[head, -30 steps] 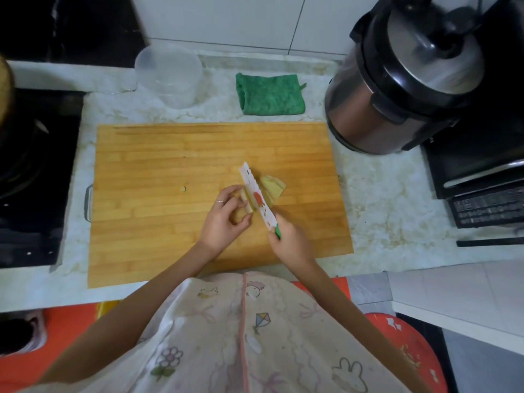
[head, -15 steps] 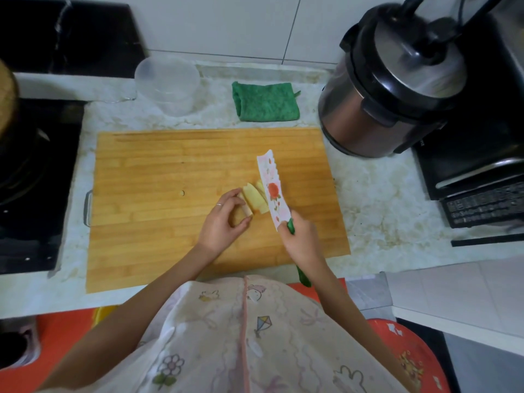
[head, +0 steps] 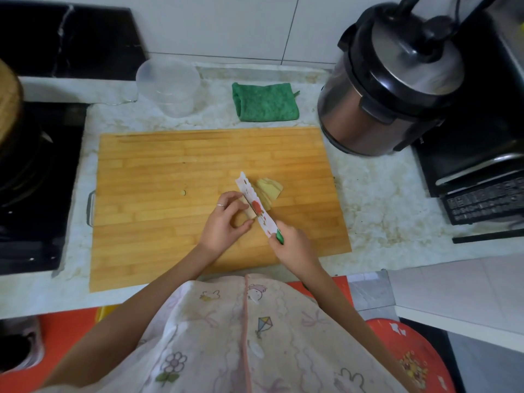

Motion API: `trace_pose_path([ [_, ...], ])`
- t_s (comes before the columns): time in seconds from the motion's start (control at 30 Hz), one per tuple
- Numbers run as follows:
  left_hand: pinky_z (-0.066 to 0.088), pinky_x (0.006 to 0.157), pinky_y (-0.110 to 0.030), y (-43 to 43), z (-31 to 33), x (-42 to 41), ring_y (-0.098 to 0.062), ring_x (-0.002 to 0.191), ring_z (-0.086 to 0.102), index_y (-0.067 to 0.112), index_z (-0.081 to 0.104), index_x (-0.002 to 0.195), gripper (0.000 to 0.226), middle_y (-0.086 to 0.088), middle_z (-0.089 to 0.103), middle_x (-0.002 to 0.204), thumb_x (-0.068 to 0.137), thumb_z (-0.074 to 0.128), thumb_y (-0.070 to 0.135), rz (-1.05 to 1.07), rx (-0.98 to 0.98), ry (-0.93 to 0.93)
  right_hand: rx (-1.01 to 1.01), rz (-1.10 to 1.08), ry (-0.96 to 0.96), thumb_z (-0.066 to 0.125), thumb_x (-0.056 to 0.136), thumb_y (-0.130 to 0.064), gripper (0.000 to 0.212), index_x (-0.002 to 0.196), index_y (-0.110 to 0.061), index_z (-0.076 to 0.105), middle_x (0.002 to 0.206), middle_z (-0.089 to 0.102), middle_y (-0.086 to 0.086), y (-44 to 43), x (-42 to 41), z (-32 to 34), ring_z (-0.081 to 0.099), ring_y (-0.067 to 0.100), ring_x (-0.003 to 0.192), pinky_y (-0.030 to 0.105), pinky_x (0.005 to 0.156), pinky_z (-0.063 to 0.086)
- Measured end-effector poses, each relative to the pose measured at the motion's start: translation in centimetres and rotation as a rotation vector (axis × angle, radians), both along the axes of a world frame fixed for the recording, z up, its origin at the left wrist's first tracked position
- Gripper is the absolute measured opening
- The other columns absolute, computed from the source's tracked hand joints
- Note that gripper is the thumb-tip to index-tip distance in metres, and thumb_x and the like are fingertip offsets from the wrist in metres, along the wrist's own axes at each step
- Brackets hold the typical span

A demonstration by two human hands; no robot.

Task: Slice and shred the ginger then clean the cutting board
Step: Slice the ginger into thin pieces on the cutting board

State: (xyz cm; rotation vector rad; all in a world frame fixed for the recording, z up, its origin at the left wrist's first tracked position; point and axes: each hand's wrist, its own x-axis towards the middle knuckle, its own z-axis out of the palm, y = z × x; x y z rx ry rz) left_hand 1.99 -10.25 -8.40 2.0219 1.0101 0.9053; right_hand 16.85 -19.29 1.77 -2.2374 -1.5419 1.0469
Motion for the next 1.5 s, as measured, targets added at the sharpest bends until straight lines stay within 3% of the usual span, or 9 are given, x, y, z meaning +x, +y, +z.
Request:
trace_pose_path([
  [0.13,0.036,0.094,-0.006,-0.1,-0.2,-0.1,-0.014,0.116,0.052,0.003,0.065,0.096,0.028,-0.007,0.05,0.116,0.073,0.08,0.008,-0.007,-0.006,0.016,0.039,0.026,-0.073,0.045,0.092,-0.013,0.01,0.084,-0.008,0.046,0.057,0.04,0.002,-0.2,0.1,0.3,0.033,0.012,0.047,0.024,0.042,0.022],
  [0.27,0.036,0.098,-0.009,-0.1,-0.2,-0.2,-0.015,0.119,0.053,0.002,0.065,0.097,0.027,0.0,0.047,0.115,0.074,0.079,0.01,-0.014,-0.026,-0.011,0.096,0.068,-0.14,0.046,0.091,-0.013,0.032,0.122,-0.011,0.054,0.061,0.048,0.006,-0.4,-0.1,0.8,0.045,0.021,0.055,0.03,0.05,0.029],
  [0.43,0.038,0.097,-0.011,-0.1,-0.1,-0.1,-0.013,0.117,0.053,0.006,0.065,0.097,0.027,0.0,0.05,0.113,0.075,0.075,0.019,0.005,-0.048,-0.036,0.078,0.152,-0.226,0.044,0.091,-0.014,0.05,0.14,-0.023,0.041,0.066,0.048,0.003,-0.5,-0.6,1.7,0.044,0.022,0.062,0.029,0.055,0.031],
  [0.6,0.038,0.093,-0.009,-0.2,0.1,-0.1,-0.009,0.109,0.053,0.003,0.067,0.095,0.029,-0.001,0.052,0.111,0.075,0.078,0.02,0.023,-0.046,-0.011,0.036,0.184,-0.294,0.042,0.094,-0.016,0.052,0.144,-0.028,0.033,0.071,0.046,0.003,-0.7,-1.0,2.5,0.044,0.023,0.066,0.029,0.057,0.031],
  [0.73,0.039,0.09,-0.01,-0.2,0.2,-0.1,-0.004,0.106,0.051,0.003,0.068,0.093,0.031,-0.005,0.055,0.109,0.077,0.071,0.029,0.04,-0.049,0.001,0.02,0.18,-0.312,0.042,0.095,-0.016,0.052,0.144,-0.028,0.031,0.073,0.045,0.003,-0.9,-1.5,3.1,0.058,0.029,0.078,0.029,0.059,0.031],
  [0.9,0.04,0.086,-0.01,-0.2,0.3,-0.1,-0.009,0.1,0.053,-0.002,0.068,0.095,0.038,-0.011,0.057,0.103,0.078,0.068,0.033,0.06,-0.056,0.027,0.005,0.177,-0.311,0.04,0.096,-0.017,0.051,0.144,-0.03,0.03,0.088,0.061,0.009,-1.3,-2.1,3.5,0.062,0.03,0.084,0.03,0.06,0.035],
  [1.1,0.039,0.084,-0.007,-0.2,0.3,0.0,0.003,0.097,0.047,-0.001,0.068,0.092,0.034,-0.012,0.056,0.101,0.077,0.069,0.029,0.058,-0.066,0.011,-0.02,0.161,-0.283,0.041,0.096,-0.015,0.05,0.143,-0.028,0.03,0.091,0.062,0.012,-1.1,-2.2,3.5,0.062,0.032,0.086,0.032,0.062,0.037],
  [1.33,0.039,0.083,-0.007,-0.2,0.3,-0.1,0.001,0.096,0.049,0.0,0.067,0.086,0.032,0.004,0.051,0.101,0.078,0.069,0.031,0.059,-0.055,-0.014,-0.033,0.145,-0.237,0.041,0.095,-0.016,0.05,0.143,-0.028,0.031,0.082,0.053,0.008,-1.1,-2.1,3.7,0.062,0.031,0.085,0.031,0.062,0.037],
  [1.5,0.037,0.084,-0.005,-0.3,0.7,0.0,0.002,0.095,0.049,0.0,0.066,0.084,0.03,0.005,0.051,0.101,0.078,0.07,0.029,0.052,-0.035,-0.03,-0.013,0.142,-0.245,0.042,0.095,-0.016,0.05,0.143,-0.027,0.031,0.089,0.061,0.011,-1.2,-2.1,3.7,0.061,0.031,0.085,0.03,0.061,0.036],
])
